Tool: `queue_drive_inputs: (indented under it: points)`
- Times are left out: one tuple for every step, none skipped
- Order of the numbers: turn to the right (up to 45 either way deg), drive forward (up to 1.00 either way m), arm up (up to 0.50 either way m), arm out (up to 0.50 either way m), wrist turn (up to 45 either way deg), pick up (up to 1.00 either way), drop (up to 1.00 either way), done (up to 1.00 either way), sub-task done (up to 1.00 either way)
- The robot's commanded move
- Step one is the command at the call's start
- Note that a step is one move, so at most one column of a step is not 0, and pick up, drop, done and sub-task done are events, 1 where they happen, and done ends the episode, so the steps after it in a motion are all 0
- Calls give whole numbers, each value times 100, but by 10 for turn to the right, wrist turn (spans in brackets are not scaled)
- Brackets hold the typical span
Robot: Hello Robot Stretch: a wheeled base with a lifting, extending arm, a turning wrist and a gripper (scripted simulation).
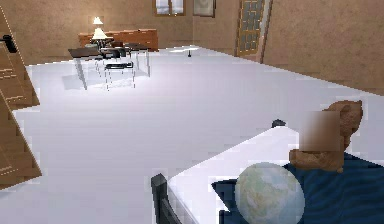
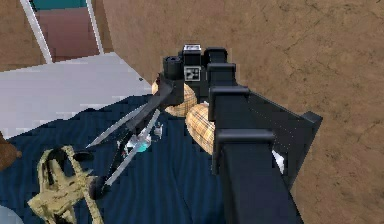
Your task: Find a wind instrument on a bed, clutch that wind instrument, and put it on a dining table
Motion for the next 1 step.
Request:
queue_drive_inputs:
  points:
    - [0, 0, 0, -28, 0, 0, 0, 0, 0]
